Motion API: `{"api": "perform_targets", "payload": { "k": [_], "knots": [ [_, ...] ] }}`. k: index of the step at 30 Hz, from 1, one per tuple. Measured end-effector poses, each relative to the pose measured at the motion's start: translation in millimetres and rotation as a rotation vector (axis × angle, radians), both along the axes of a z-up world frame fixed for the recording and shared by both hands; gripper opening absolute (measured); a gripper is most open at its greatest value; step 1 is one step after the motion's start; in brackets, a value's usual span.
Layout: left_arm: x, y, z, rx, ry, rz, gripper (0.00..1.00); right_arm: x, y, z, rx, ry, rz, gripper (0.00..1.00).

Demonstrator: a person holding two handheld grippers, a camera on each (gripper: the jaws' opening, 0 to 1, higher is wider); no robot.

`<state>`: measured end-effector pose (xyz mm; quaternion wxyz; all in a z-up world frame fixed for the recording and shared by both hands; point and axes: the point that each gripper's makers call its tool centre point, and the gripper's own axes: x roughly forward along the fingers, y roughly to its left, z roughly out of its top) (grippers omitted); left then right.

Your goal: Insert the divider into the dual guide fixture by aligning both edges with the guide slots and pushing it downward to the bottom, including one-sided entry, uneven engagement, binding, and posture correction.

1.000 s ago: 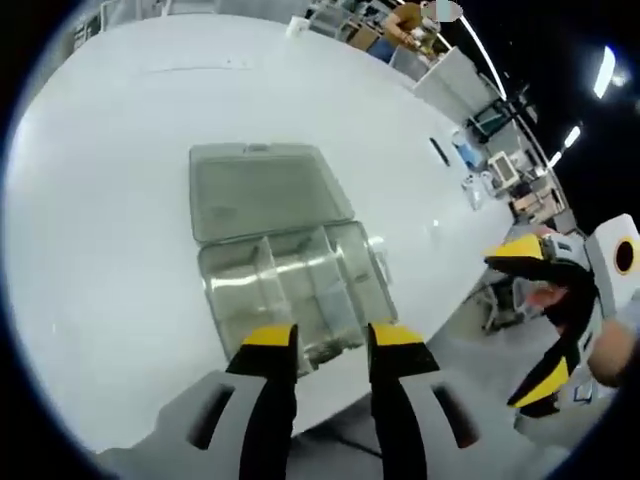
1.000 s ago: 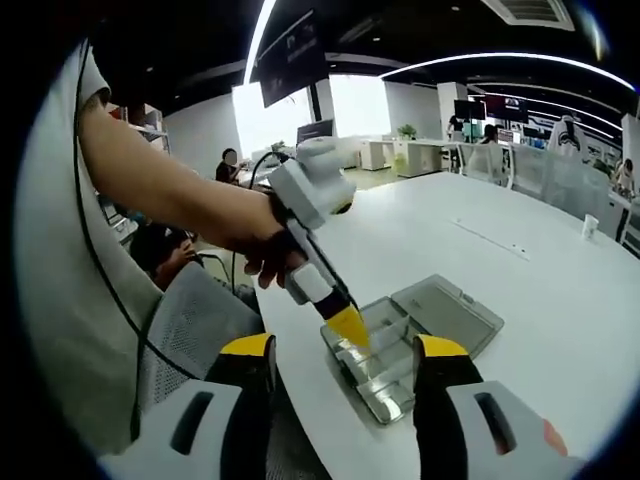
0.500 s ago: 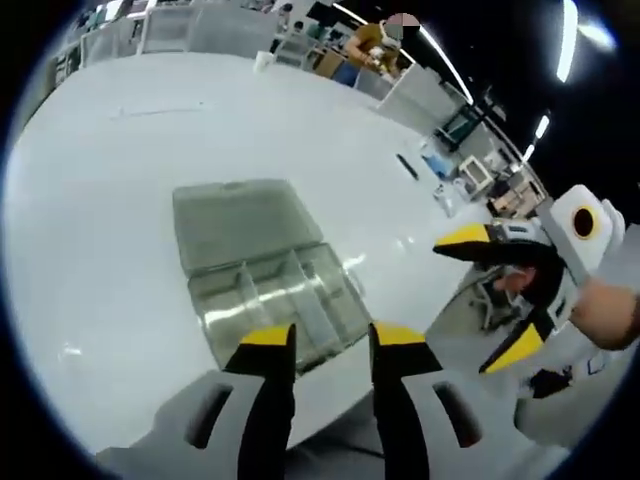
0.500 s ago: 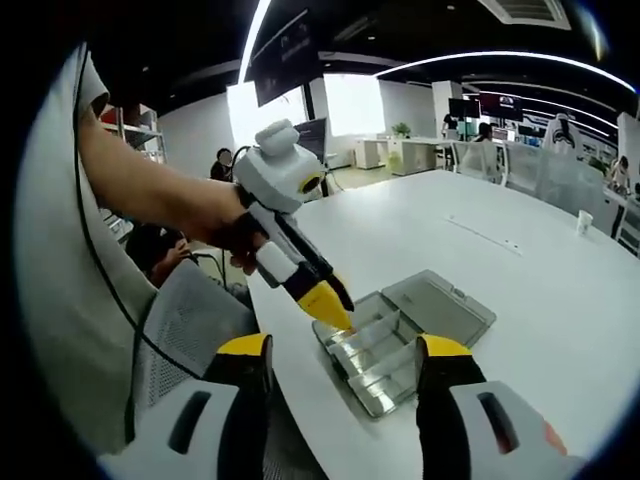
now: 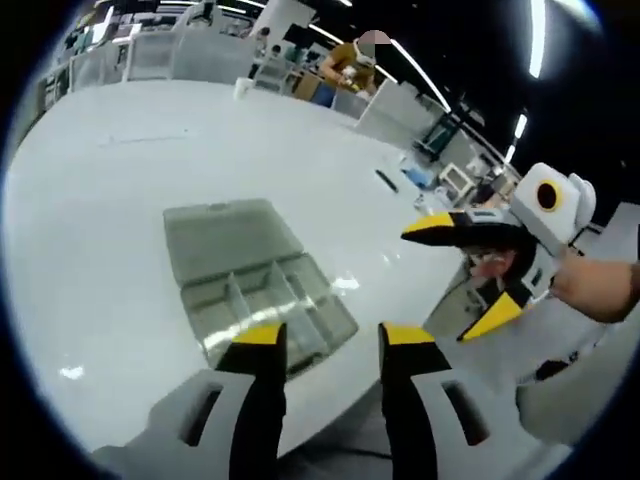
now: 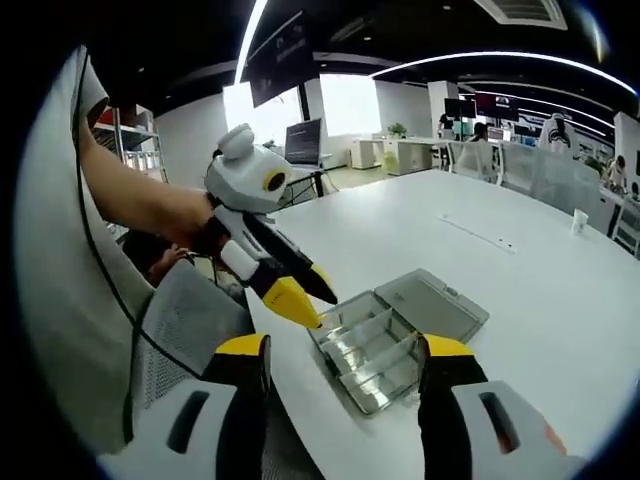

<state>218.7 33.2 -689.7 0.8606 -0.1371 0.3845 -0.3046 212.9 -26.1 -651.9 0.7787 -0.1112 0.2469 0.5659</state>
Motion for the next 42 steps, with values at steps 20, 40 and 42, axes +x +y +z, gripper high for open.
{"api": "perform_targets", "payload": {
  "k": [20, 40, 42],
  "knots": [
    [-0.8, 4, 14.2, -0.032, -0.112, 0.018, 0.42, 3, -8, -1.9, -0.018, 0.003, -0.005, 0.57],
    [-1.5, 5, 20.0, 0.003, -0.193, -0.01, 0.47, 6, -17, -2.4, -0.038, 0.002, -0.013, 0.57],
    [-2.0, 5, 20.7, 0.004, -0.199, -0.013, 0.48, 6, -18, -2.4, -0.04, 0.001, -0.014, 0.56]
  ]
}}
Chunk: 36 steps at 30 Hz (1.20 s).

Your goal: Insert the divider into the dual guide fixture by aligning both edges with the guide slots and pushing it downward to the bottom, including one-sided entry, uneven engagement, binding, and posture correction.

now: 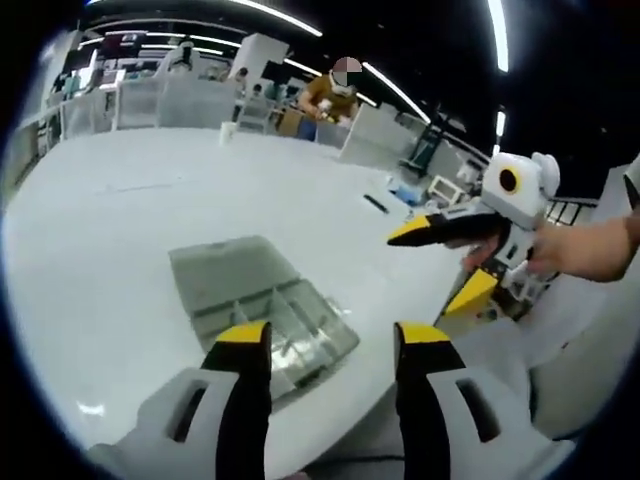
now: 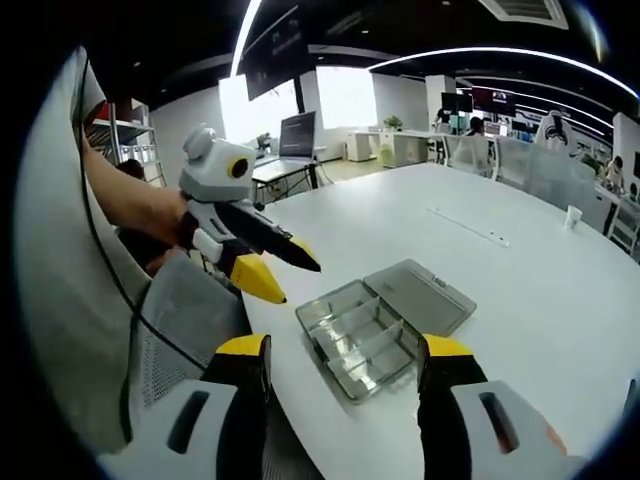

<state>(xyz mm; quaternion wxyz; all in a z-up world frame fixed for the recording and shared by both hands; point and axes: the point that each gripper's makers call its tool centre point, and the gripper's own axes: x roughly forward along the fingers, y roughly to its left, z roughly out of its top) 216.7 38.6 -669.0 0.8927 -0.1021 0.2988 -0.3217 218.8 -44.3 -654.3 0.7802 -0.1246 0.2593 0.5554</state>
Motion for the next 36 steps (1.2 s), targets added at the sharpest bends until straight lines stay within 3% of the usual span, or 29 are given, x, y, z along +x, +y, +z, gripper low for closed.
{"api": "perform_targets", "payload": {
  "k": [36],
  "knots": [
    [-6.9, -3, 2.1, 0.068, -0.091, -0.074, 0.57, 11, -37, -21.3, -0.048, 0.027, -0.066, 0.56]
  ]
}}
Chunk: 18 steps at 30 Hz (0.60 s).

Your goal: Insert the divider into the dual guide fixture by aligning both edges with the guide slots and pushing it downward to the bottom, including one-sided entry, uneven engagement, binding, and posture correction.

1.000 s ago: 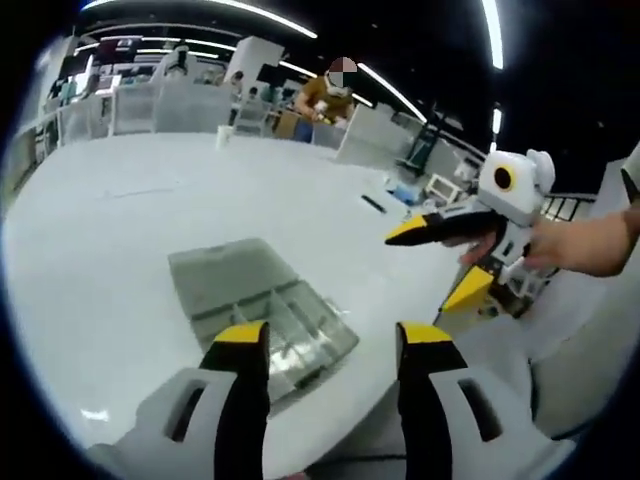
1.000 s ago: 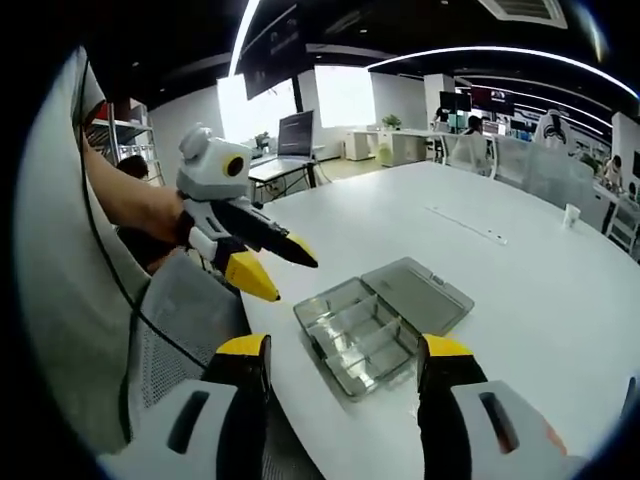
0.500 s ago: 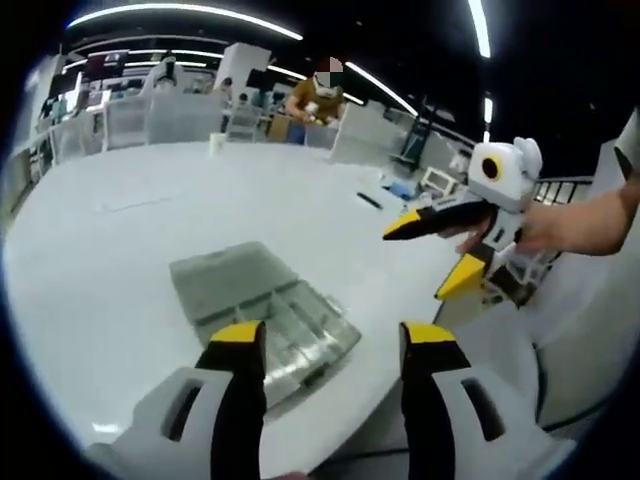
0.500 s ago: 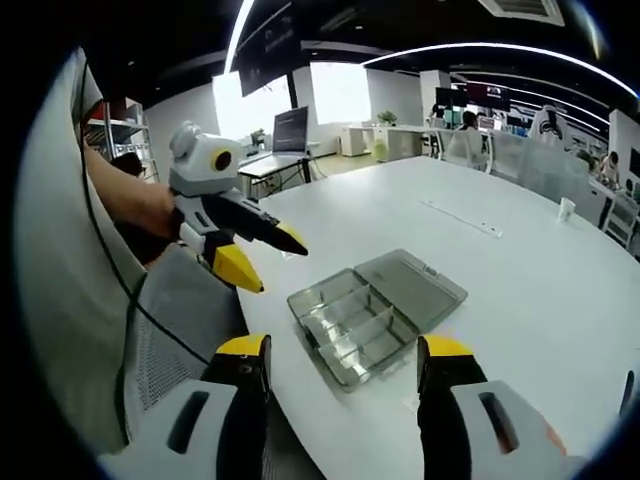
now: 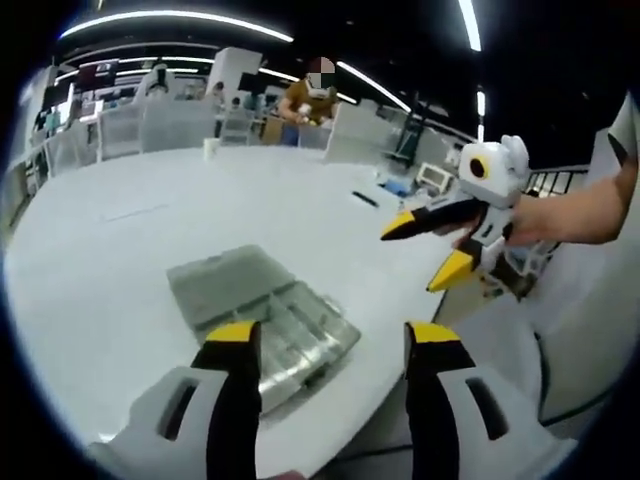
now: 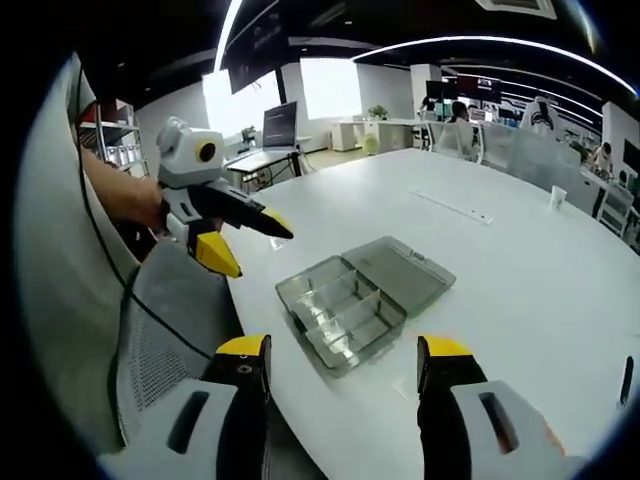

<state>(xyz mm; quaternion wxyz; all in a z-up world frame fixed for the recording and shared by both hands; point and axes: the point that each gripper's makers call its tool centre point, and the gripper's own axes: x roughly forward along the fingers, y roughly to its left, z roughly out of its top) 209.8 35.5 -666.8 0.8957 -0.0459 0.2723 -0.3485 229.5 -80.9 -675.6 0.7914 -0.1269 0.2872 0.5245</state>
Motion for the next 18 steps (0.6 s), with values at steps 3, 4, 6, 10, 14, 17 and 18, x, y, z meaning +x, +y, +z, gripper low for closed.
{"api": "perform_targets", "payload": {
  "k": [3, 4, 6, 10, 14, 17, 18],
  "knots": [
    [0.5, 0, 0.7, -0.001, -0.006, -0.001, 0.57, 2, -4, -1.9, -0.004, 0.002, -0.009, 0.56],
    [0.6, 0, 0.9, -0.001, -0.007, -0.002, 0.57, 2, -6, -2.2, -0.006, 0.004, -0.012, 0.56],
    [0.3, 0, 1.1, 0.003, -0.011, -0.005, 0.58, 4, -9, -3.8, -0.01, 0.005, -0.018, 0.56],
    [-1.3, 0, 1.1, 0.008, -0.016, -0.01, 0.58, 6, -15, -6.9, -0.018, 0.007, -0.025, 0.56],
    [-2.2, 0, 0.7, 0.018, -0.021, -0.017, 0.59, 8, -21, -10.8, -0.026, 0.012, -0.035, 0.56],
    [-2.9, 0, 1.4, 0.021, -0.025, -0.02, 0.59, 9, -26, -14.4, -0.034, 0.018, -0.046, 0.56],
    [-2.9, 0, 1.6, 0.021, -0.026, -0.019, 0.6, 9, -28, -15.7, -0.036, 0.019, -0.049, 0.56]
  ]
}}
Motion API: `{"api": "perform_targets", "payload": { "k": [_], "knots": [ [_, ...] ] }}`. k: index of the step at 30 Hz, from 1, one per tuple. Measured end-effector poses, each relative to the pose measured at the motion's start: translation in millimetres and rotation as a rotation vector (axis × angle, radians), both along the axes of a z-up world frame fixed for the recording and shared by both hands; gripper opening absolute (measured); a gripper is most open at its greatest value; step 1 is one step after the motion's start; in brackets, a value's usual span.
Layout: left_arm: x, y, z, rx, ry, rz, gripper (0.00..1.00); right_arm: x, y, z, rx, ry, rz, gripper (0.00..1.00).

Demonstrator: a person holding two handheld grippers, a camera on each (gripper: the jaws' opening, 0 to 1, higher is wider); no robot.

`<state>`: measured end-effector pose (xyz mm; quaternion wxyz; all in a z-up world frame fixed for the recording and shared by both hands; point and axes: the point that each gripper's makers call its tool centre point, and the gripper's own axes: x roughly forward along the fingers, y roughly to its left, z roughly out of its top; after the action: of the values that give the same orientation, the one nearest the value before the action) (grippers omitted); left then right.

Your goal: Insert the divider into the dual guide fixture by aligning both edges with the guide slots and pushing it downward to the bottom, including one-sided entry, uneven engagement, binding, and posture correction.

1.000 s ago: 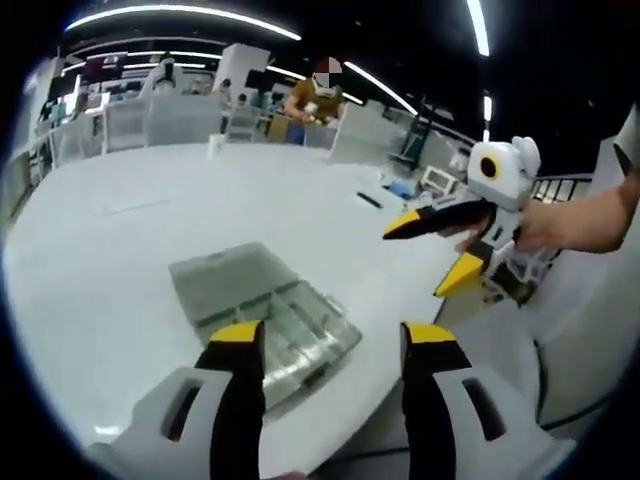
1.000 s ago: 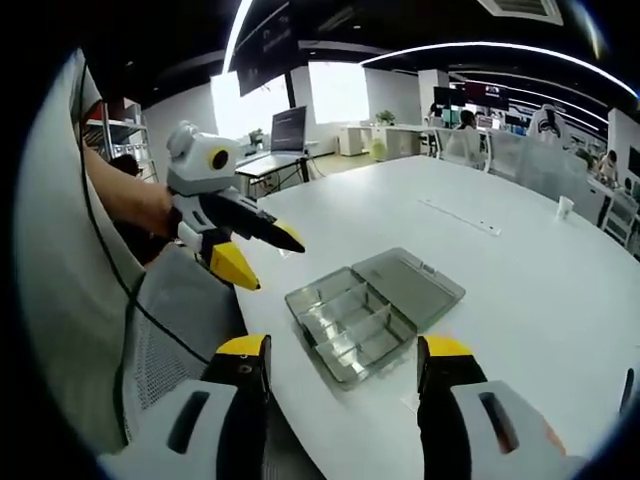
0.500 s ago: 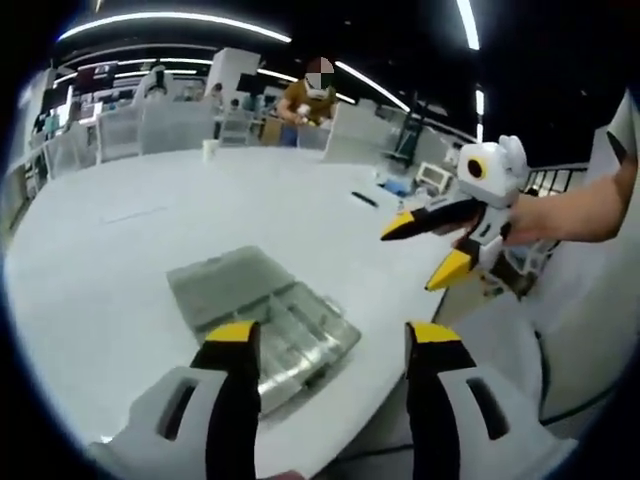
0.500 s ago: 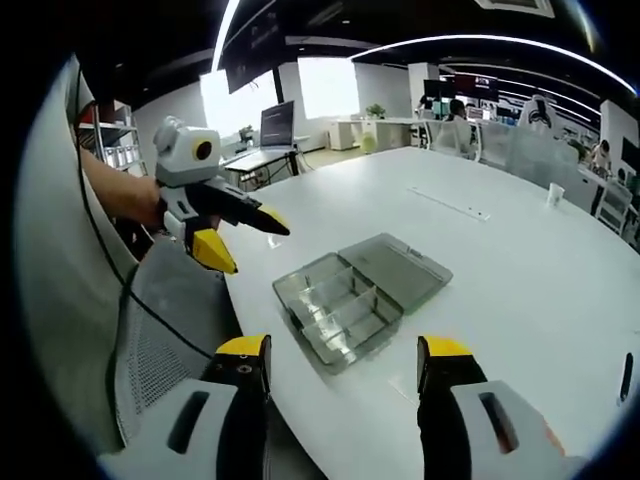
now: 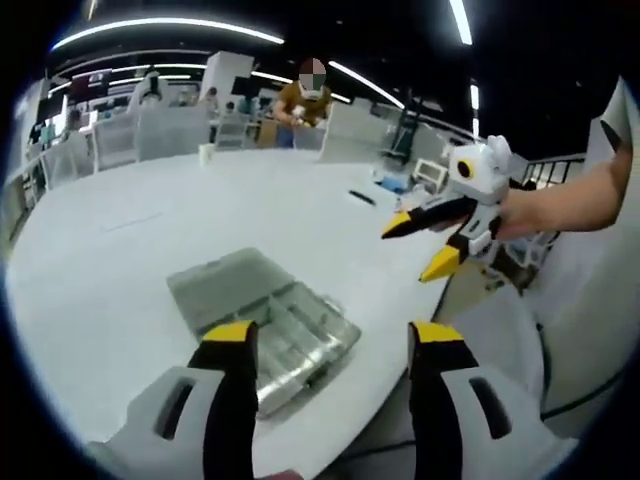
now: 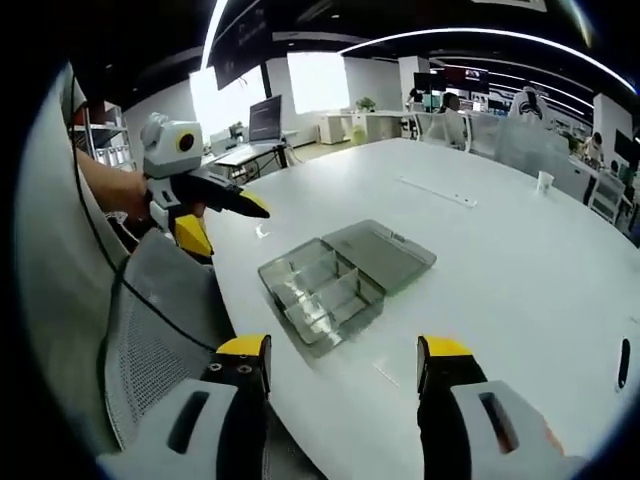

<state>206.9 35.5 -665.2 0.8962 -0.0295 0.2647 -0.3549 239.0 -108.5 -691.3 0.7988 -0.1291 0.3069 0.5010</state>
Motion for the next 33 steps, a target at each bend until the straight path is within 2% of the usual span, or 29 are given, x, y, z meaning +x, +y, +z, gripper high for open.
{"api": "perform_targets", "payload": {
  "k": [33],
  "knots": [
    [-2.9, 2, -2.6, 0.011, 0.003, -0.005, 0.62, 17, -44, -33.5, -0.058, 0.052, -0.078, 0.57]
  ]
}}
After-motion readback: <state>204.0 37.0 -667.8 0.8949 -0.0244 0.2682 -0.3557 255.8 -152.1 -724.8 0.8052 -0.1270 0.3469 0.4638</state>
